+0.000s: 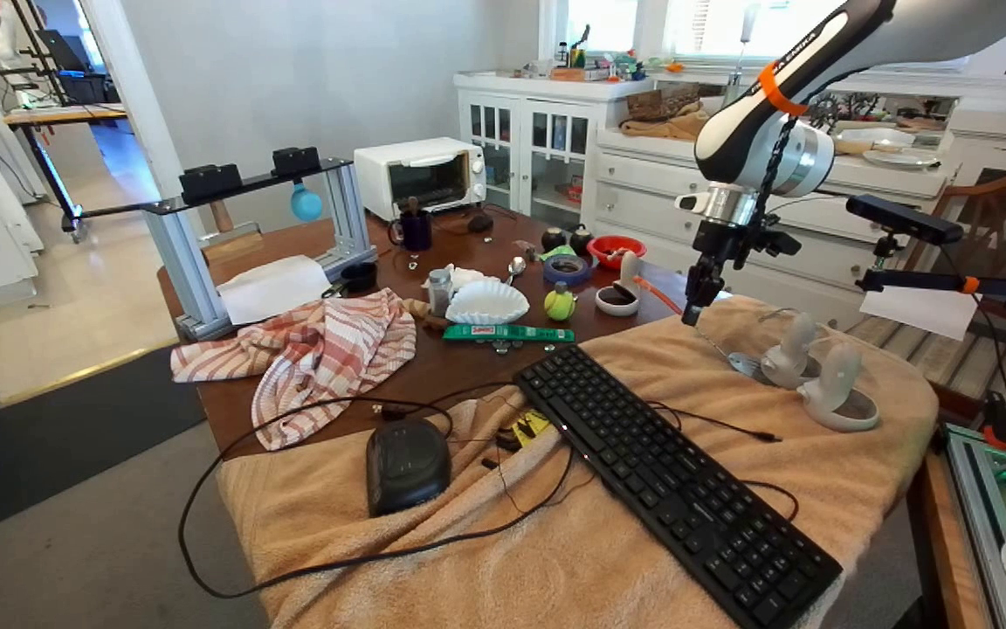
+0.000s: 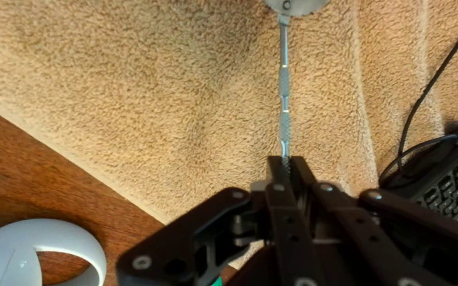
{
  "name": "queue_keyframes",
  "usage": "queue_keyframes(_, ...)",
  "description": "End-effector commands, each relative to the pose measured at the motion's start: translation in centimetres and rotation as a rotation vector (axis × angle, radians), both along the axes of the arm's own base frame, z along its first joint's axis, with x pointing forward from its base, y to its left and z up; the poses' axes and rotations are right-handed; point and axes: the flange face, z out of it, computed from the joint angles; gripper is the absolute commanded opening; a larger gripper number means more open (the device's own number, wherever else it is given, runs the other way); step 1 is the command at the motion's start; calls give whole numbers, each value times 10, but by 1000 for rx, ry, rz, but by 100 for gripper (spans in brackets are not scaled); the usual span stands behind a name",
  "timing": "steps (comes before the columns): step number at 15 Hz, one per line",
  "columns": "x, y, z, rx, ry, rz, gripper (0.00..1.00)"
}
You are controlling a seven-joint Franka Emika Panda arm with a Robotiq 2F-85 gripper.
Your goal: Use the spatula to lift one of the white items on the table
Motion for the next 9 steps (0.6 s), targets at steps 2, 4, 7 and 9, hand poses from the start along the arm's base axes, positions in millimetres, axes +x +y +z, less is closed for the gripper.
queue_keyframes(2, 4, -14, -8, -16, 81, -47, 2)
queue_keyframes(4, 8, -20, -11, -16, 104, -56, 2)
queue_keyframes(7, 12, -28, -17, -2, 139, -77, 2)
queue_keyframes(9, 15, -33, -20, 11, 163, -86, 2)
